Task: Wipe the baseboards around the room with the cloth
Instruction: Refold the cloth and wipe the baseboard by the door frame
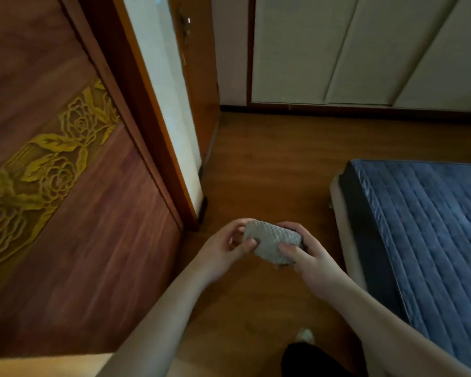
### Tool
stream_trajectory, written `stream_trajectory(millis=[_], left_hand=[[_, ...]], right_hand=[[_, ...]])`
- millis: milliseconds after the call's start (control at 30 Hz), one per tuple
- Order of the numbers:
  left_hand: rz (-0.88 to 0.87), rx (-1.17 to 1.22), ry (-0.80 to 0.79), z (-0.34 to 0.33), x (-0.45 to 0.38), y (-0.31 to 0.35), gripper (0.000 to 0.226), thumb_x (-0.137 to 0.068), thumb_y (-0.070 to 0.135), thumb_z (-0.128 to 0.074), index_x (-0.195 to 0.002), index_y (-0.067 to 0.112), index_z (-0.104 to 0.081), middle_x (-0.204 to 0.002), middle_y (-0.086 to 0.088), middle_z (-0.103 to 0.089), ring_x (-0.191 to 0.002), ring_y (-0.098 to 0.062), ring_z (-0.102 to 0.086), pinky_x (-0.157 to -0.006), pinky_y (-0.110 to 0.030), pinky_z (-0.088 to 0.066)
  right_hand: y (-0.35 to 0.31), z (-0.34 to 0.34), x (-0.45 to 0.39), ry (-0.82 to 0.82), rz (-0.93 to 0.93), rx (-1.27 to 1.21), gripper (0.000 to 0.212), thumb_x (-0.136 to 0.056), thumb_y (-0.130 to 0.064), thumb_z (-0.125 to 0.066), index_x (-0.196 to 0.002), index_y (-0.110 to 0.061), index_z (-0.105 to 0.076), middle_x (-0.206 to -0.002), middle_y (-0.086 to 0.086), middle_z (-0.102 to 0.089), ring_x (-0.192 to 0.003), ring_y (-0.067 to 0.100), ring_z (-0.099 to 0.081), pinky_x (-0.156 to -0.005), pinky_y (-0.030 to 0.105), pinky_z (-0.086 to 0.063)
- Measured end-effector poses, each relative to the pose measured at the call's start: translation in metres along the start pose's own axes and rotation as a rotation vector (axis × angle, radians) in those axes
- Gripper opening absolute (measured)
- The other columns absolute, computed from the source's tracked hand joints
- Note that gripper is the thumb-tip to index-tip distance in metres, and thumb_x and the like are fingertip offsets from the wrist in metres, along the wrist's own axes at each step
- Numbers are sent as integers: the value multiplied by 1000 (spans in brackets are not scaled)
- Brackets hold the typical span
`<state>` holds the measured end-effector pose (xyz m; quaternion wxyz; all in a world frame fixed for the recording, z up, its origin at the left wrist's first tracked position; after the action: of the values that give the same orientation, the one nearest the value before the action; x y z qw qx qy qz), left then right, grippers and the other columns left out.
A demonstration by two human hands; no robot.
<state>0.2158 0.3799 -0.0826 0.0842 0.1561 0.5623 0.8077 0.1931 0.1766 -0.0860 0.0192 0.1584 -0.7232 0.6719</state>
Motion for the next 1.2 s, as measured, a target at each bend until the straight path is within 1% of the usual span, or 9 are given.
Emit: stream_trajectory(millis=[133,300,533,633,733,900,967,1100,1200], left_hand=[[-9,-108,-12,-12,-55,11,42,-79,59,-68,-116,41,-60,-110,20,-69,-102,4,-63,-86,-17,-51],[-3,-223,128,-34,-131,30,52,-73,67,-63,-111,31,-63,-103,20,-67,-96,6,-61,-79,-10,-47],[8,-302,298,-41,-198,46,53,-70,76,-55,-98,32,-57,-88,28,-59,-88,23,-53,-68,-2,-43],[64,-249,347,-30,-210,42,51,-73,79,-53,-97,35,-57,-86,28,-61,-87,22,-54,-68,-2,-43],[116,-179,404,-8,-218,28,51,-71,87,-50,-90,41,-58,-84,30,-66,-83,13,-61,-64,-4,-44],[204,6,482,35,-236,-13,59,-62,91,-57,-93,42,-64,-87,12,-71,-71,-7,-68,-69,-33,-57],[205,5,474,54,-244,-26,46,-65,88,-57,-94,52,-61,-89,16,-70,-74,-3,-67,-70,-27,-56],[162,-61,427,90,-265,-38,25,-73,79,-58,-94,69,-50,-98,45,-57,-92,23,-54,-71,1,-41],[143,-65,404,106,-283,-51,38,-73,74,-61,-96,45,-57,-97,26,-63,-90,9,-60,-72,-6,-45]], right_hand=[[-8,39,-34,8,10,-38,41,-81,-38,-72,-118,-24,-60,-115,10,-63,-100,22,-69,-72,30,-58],[-22,96,-93,1,82,164,70,-62,-59,-85,-120,-35,-53,-112,-6,-65,-102,14,-68,-79,34,-60],[-40,149,-176,-93,99,313,60,-62,-68,-80,-111,-47,-54,-106,-23,-68,-93,3,-69,-72,23,-59],[-47,147,-209,-193,71,334,61,-59,-70,-79,-108,-43,-56,-100,-22,-70,-87,3,-70,-66,18,-56],[-48,132,-246,-287,27,314,56,-62,-55,-83,-107,-37,-56,-95,-16,-73,-83,6,-72,-64,19,-55],[-44,94,-306,-401,-27,317,54,-67,-44,-83,-112,-29,-58,-94,-3,-74,-82,13,-73,-66,23,-57],[-41,79,-327,-409,-58,317,54,-67,-40,-83,-114,-29,-58,-99,-1,-73,-87,12,-72,-71,25,-58],[-39,55,-365,-429,-86,332,58,-68,-38,-88,-118,-36,-58,-110,-7,-68,-99,5,-68,-77,23,-57],[-37,45,-385,-436,-89,242,62,-65,-48,-87,-120,-37,-61,-116,-9,-68,-107,11,-67,-85,29,-57]])
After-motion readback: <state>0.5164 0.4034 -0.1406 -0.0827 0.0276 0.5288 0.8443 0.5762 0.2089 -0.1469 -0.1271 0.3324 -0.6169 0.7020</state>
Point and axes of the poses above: each hand's wrist, its own x-axis away from the middle knuckle, its own z-axis out of the back of the hand, y = z × x, the point moved 2 cm from there along -x, towards the middle knuckle
